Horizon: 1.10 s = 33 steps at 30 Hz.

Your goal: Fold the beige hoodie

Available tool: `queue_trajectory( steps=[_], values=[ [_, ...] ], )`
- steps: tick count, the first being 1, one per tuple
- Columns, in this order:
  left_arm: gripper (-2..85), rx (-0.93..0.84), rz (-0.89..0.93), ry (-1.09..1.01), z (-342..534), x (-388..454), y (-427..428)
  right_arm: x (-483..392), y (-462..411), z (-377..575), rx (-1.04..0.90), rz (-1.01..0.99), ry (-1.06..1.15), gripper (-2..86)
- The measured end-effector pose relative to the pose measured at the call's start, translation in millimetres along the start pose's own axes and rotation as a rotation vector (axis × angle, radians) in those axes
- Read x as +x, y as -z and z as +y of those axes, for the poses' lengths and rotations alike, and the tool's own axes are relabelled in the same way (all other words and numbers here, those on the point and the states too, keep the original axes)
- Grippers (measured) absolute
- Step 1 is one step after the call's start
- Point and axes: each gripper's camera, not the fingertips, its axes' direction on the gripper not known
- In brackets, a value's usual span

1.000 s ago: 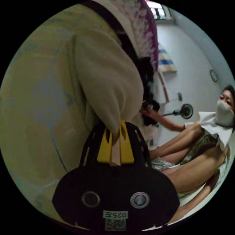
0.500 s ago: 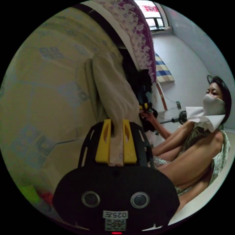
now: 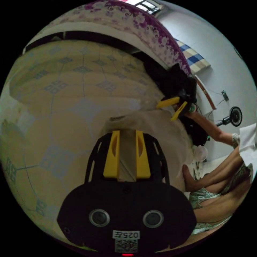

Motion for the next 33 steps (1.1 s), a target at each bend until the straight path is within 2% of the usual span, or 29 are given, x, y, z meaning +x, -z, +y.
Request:
queue_trajectory(
  steps=[2,4,6,9,10,12,14,16,18,22,23,25,27,28,30,33],
  values=[
    [6.0,0.012,0.088,0.033,0.0,-7.2,-3.4,14.8,-26.4,-21.6,-0.146,-0.05,0.003,13.4],
    [2.2,0.022,0.103,0.054,6.6,-8.9,-3.2,18.0,-37.1,-28.8,-0.192,-0.074,0.018,10.5],
    [-0.1,0.021,0.119,0.049,13.1,-3.6,0.3,12.6,-34.9,-32.8,-0.206,-0.066,0.047,2.2],
    [-0.8,0.098,0.024,0.01,22.9,31.1,30.4,-10.1,-1.2,-45.5,-0.125,-0.008,0.062,0.2],
    [-0.9,0.134,-0.028,-0.006,24.6,46.5,43.7,-20.9,15.6,-54.5,-0.091,0.075,0.091,0.0],
    [-0.9,0.142,-0.112,-0.001,20.8,59.9,53.4,-25.3,22.3,-74.1,-0.107,0.102,0.115,0.1],
    [-0.3,0.074,-0.269,-0.06,12.2,62.1,33.0,-8.8,-20.4,-93.3,-0.277,0.197,0.136,1.4],
    [0.7,0.009,-0.249,0.034,10.7,36.9,-6.2,21.0,-71.5,-89.0,-0.42,0.173,0.076,3.3],
    [1.1,0.1,-0.175,0.006,22.6,25.7,-13.6,46.3,-64.2,-77.2,-0.312,0.063,-0.015,4.7],
    [0.8,0.107,-0.206,-0.012,34.4,29.2,21.9,68.1,11.8,-5.1,0.112,-0.126,-0.194,10.4],
    [0.7,0.152,-0.212,0.006,44.9,31.0,41.0,63.5,31.0,26.3,0.253,-0.144,-0.252,15.7],
    [1.7,0.26,-0.191,0.064,71.0,37.6,77.0,50.1,45.6,77.7,0.405,-0.157,-0.354,22.1],
    [5.6,0.357,-0.194,0.122,105.9,53.5,109.1,34.7,41.8,127.2,0.472,-0.162,-0.458,26.0],
    [10.4,0.37,-0.193,0.178,127.9,64.0,120.6,28.3,29.9,158.3,0.479,-0.166,-0.554,27.5],
    [20.3,0.301,-0.15,0.311,154.1,69.3,119.6,23.6,3.9,200.5,0.484,-0.223,-0.692,28.2],
    [20.2,0.106,-0.038,0.398,179.5,60.2,91.3,23.2,-45.7,245.1,0.524,-0.343,-0.86,26.5]
  ],
)
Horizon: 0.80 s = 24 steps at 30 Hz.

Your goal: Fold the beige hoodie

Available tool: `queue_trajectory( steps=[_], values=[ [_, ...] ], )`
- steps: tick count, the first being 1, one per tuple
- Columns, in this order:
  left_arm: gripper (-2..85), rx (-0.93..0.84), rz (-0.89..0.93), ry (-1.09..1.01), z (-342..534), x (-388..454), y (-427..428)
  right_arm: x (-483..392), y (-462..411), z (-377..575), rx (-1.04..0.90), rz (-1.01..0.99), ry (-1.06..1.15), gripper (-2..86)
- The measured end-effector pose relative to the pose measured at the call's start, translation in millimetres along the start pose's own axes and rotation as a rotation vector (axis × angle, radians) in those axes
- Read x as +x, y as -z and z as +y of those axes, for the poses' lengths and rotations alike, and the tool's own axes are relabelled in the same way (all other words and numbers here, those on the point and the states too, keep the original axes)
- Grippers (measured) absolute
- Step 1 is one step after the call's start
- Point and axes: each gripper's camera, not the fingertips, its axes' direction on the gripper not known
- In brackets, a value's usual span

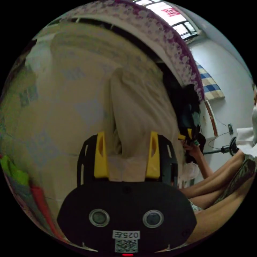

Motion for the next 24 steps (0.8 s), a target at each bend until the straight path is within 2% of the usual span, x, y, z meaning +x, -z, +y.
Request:
queue_trajectory(
  steps=[2,5,9,15,17,18,21,23,24],
  values=[
    [20.5,0.011,0.108,0.071,-2.0,-13.9,-5.2,18.2,-23.2,6.2,0.032,-0.082,-0.019,23.4],
    [20.5,-0.007,0.163,0.161,-26.0,-31.8,3.9,33.6,-50.4,-11.1,0.054,-0.228,-0.062,24.0],
    [17.6,-0.091,0.281,0.243,-51.3,-66.7,9.1,49.1,-57.6,-31.8,0.034,-0.236,-0.099,21.9],
    [12.4,-0.289,0.455,0.258,-83.0,-122.0,12.5,82.2,-69.6,-59.0,-0.086,-0.239,-0.207,11.1],
    [9.6,-0.411,0.608,0.346,-76.1,-144.4,4.2,83.0,-66.6,-66.3,-0.141,-0.287,-0.253,8.6],
    [9.1,-0.415,0.657,0.379,-69.9,-149.1,4.4,78.5,-64.4,-68.5,-0.164,-0.285,-0.245,8.2],
    [7.7,-0.365,0.92,0.467,-24.2,-155.6,23.7,43.8,-53.5,-77.5,-0.274,-0.252,-0.223,7.7],
    [7.2,-0.256,1.121,0.494,11.0,-148.9,58.6,9.9,-58.7,-88.9,-0.373,-0.305,-0.232,7.5],
    [7.0,-0.223,1.155,0.495,18.0,-146.9,70.3,-0.3,-62.6,-93.6,-0.399,-0.317,-0.232,7.5]
  ],
)
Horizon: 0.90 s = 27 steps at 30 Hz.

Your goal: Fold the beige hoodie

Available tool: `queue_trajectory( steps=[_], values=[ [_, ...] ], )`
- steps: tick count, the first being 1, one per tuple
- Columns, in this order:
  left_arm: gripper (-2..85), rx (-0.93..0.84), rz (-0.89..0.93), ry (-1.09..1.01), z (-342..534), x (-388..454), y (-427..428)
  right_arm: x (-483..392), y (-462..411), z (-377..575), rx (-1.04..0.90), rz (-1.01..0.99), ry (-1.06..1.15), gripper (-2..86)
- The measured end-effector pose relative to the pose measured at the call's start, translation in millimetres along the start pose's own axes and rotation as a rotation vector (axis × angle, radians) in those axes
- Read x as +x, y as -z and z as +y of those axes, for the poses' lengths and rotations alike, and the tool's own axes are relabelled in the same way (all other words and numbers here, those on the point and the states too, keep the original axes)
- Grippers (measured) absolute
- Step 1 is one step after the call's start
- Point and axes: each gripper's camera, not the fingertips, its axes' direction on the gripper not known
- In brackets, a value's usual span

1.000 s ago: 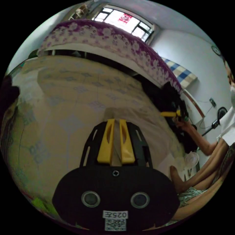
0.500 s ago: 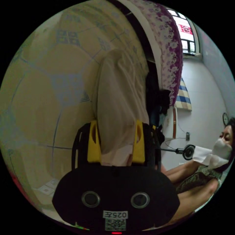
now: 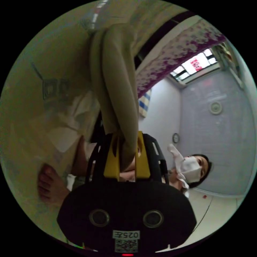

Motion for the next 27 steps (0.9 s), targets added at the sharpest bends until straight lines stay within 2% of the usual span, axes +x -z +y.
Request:
queue_trajectory(
  steps=[3,7,9,14,16,18,21,24,26,27],
  values=[
    [6.3,0.124,0.102,-0.114,53.0,51.1,28.8,-63.1,-44.6,-36.3,-0.141,0.041,0.049,7.6],
    [5.6,0.348,0.109,-0.325,134.2,155.5,111.5,-164.9,-176.7,-110.1,-0.415,0.093,0.198,7.7],
    [5.4,0.458,0.037,-0.438,180.1,211.2,155.5,-208.5,-253.4,-135.7,-0.53,0.106,0.287,7.7],
    [4.9,0.831,-0.384,-0.761,352.5,379.3,250.8,-310.1,-486.8,-161.5,-0.803,0.013,0.615,7.7],
    [5.1,0.922,-0.487,-0.817,398.4,405.4,271.6,-321.6,-552.9,-158.7,-0.865,-0.029,0.696,7.8],
    [5.3,1.024,-0.528,-0.791,429.5,402.6,299.4,-314.0,-612.6,-157.9,-0.901,-0.042,0.751,7.9],
    [5.1,1.154,-0.585,-0.659,448.3,344.9,361.6,-257.9,-705.5,-167.1,-0.935,0.072,0.793,8.3],
    [4.6,1.225,-0.508,-0.383,430.3,224.2,434.2,-148.2,-781.8,-181.0,-0.915,0.36,0.679,8.5],
    [4.4,1.208,-0.442,-0.157,406.1,119.0,470.4,-61.2,-812.4,-186.3,-0.887,0.589,0.505,8.4],
    [4.5,1.214,-0.353,-0.198,405.7,98.5,473.7,-50.7,-812.8,-187.6,-0.873,0.568,0.498,8.3]
  ],
)
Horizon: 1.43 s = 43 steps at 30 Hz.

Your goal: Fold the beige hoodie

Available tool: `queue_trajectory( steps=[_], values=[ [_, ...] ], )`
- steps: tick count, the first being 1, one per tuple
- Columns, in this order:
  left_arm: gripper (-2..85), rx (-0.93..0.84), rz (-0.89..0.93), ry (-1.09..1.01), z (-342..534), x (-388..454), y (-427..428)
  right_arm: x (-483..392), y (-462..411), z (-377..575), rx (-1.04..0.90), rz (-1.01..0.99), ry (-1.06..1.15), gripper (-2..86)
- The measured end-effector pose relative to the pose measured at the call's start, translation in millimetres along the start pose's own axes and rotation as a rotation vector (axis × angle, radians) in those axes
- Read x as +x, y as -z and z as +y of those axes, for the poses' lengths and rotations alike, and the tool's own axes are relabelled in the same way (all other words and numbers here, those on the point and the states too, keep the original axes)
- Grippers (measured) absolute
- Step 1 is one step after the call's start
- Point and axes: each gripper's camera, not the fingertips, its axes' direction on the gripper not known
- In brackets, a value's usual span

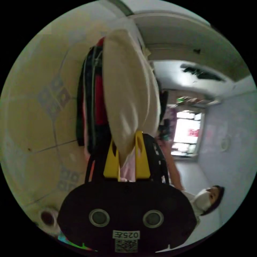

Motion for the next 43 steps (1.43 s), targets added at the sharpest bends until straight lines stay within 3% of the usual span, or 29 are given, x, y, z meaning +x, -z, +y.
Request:
queue_trajectory(
  steps=[1,2,8,12,15,17,18,19,20,23,25,26,27,28,29,31,34,36,38,39,41,43],
  values=[
    [4.5,0.03,0.21,0.008,10.2,-28.3,-0.3,12.8,-2.7,2.2,0.039,-0.096,0.024,8.0],
    [4.4,0.06,0.31,0.0,21.3,-40.4,-2.9,16.9,-7.6,2.3,0.037,-0.149,0.043,8.0],
    [4.5,0.046,0.098,-0.178,50.5,17.7,3.3,-53.5,-24.1,-0.5,0.072,0.025,0.203,8.2],
    [5.7,0.026,-0.122,-0.219,71.4,19.3,-15.6,-61.9,-59.2,-4.3,0.056,0.192,0.175,10.9],
    [4.9,0.039,0.153,-0.176,102.3,-23.4,-4.0,-51.9,-60.1,11.4,0.138,0.093,0.097,11.7],
    [3.2,0.191,0.212,-0.267,151.8,-24.5,32.2,-71.1,-34.7,46.3,0.332,0.097,0.144,9.0],
    [2.8,0.239,0.164,-0.308,165.2,-15.2,40.3,-83.8,-29.5,56.1,0.38,0.126,0.2,6.5],
    [2.3,0.337,0.0,-0.422,189.2,14.4,48.7,-115.6,-25.1,76.7,0.478,0.211,0.333,1.4],
    [1.5,0.439,-0.182,-0.544,206.7,52.8,45.9,-150.1,-32.9,96.0,0.574,0.316,0.457,0.5],
    [-0.4,0.547,-0.576,-0.867,210.0,144.8,-10.0,-209.3,-105.5,115.3,0.63,0.566,0.684,-0.6],
    [-0.8,0.528,-0.816,-0.89,183.2,162.1,-62.1,-208.2,-171.1,102.5,0.603,0.701,0.608,-0.7],
    [-0.9,0.436,-0.965,-0.859,156.7,152.6,-101.5,-193.9,-221.8,83.0,0.47,0.81,0.542,-0.8],
    [-0.9,0.342,-1.013,-0.822,140.4,140.3,-123.0,-187.7,-241.5,75.7,0.448,0.853,0.517,-0.8],
    [-0.9,0.069,-1.048,-0.717,106.9,101.9,-166.3,-186.3,-263.3,75.9,0.472,0.945,0.558,-0.9],
    [-0.9,0.069,-1.0,-0.637,99.0,73.8,-181.9,-194.9,-267.8,81.1,0.544,0.97,0.597,-0.9],
    [-0.9,0.156,-0.936,-0.671,111.6,63.2,-177.2,-214.2,-256.2,90.8,0.567,0.948,0.616,-0.9],
    [-0.9,0.134,-0.891,-0.682,137.7,54.8,-175.3,-248.4,-208.1,145.7,0.634,0.931,0.712,-1.0],
    [-0.9,0.269,-0.985,-0.715,177.0,63.6,-172.4,-260.6,-171.2,192.1,0.615,0.951,0.776,-1.0],
    [-0.9,0.774,-1.058,-0.872,282.1,100.4,-166.0,-263.4,-115.3,256.1,0.547,0.954,0.724,-1.0],
    [-0.9,0.907,-1.031,-0.932,314.2,110.7,-168.0,-262.2,-100.9,272.8,0.537,0.949,0.697,-1.0],
    [-0.9,1.278,-0.759,-1.2,429.0,142.6,-193.5,-255.9,-46.4,339.8,0.584,0.939,0.562,-0.9],
    [-0.9,1.287,-0.556,-1.359,482.8,169.4,-226.9,-251.4,-10.8,389.1,0.692,0.906,0.469,-0.9]
  ],
)
